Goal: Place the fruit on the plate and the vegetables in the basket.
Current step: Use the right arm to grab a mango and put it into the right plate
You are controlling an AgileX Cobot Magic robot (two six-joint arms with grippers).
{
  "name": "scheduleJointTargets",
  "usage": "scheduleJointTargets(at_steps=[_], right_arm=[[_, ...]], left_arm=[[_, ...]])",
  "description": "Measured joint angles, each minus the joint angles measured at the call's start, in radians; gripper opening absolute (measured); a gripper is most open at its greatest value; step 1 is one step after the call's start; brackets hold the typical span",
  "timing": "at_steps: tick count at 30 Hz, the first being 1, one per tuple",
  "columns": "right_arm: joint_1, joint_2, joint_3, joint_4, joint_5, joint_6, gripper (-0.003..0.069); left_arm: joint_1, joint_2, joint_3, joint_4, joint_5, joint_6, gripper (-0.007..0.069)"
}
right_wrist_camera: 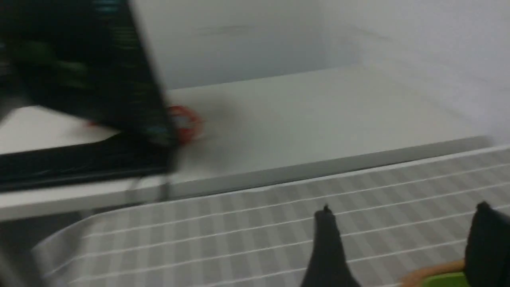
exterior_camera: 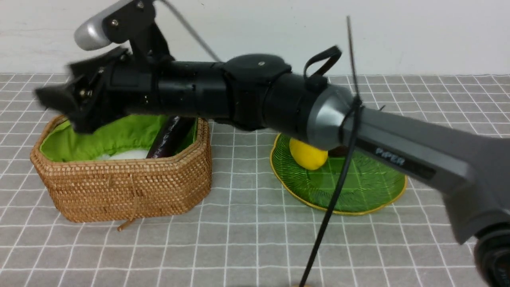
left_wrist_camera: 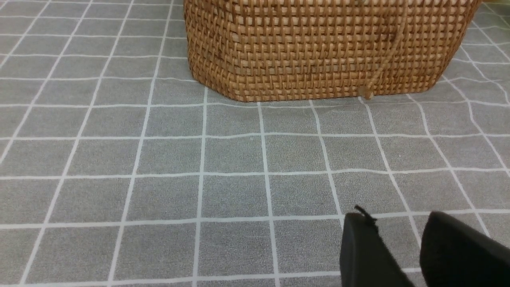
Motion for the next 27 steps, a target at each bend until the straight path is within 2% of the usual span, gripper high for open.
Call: scheduleJointTargets(at_steps=[2, 3, 4, 5, 6, 8, 10, 11, 13, 14, 17, 21, 27], right_arm=[[-0.011, -0.028, 0.0, -0.149, 0.145, 0.163, 0.0383], [-0.019, -0.053, -0.001, -0.315, 0.232, 0.309, 0.0377], [-0.024, -0.07, -0.001, -0.408, 0.274, 0.393, 0.0379], [-0.024, -0.074, -0.001, -0.432, 0.284, 0.415, 0.0379], [-0.03, -0.11, -0.001, -0.609, 0.357, 0.577, 0.0399], [-0.033, -0.161, -0.001, -0.907, 0.459, 0.769, 0.0446], [-0.034, -0.186, 0.002, -1.011, 0.503, 0.837, 0.0474], [-0.037, -0.236, 0.033, -1.136, 0.538, 0.94, 0.0528], [-0.039, -0.268, 0.066, -1.192, 0.543, 0.986, 0.056], [-0.041, -0.324, 0.128, -1.25, 0.546, 1.043, 0.0606], [-0.04, -0.422, 0.306, -1.271, 0.545, 1.138, 0.066], [-0.038, -0.518, 0.582, -1.278, 0.446, 1.297, 0.0671], [-0.038, -0.501, 0.85, -1.301, 0.235, 1.353, 0.0671]], left_arm=[[0.0, 0.0, 0.0, 0.0, 0.0, 0.0, 0.0218], [0.0, 0.0, 0.0, 0.0, 0.0, 0.0, 0.0218], [0.0, 0.0, 0.0, 0.0, 0.0, 0.0, 0.0218], [0.0, 0.0, 0.0, 0.0, 0.0, 0.0, 0.0219], [0.0, 0.0, 0.0, 0.0, 0.0, 0.0, 0.0221], [0.0, 0.0, 0.0, 0.0, 0.0, 0.0, 0.0223], [0.0, 0.0, 0.0, 0.0, 0.0, 0.0, 0.0225], [0.0, 0.0, 0.0, 0.0, 0.0, 0.0, 0.0228], [0.0, 0.0, 0.0, 0.0, 0.0, 0.0, 0.0229], [0.0, 0.0, 0.0, 0.0, 0.0, 0.0, 0.023], [0.0, 0.0, 0.0, 0.0, 0.0, 0.0, 0.0234], [0.0, 0.0, 0.0, 0.0, 0.0, 0.0, 0.0237], [0.0, 0.0, 0.0, 0.0, 0.0, 0.0, 0.0237]])
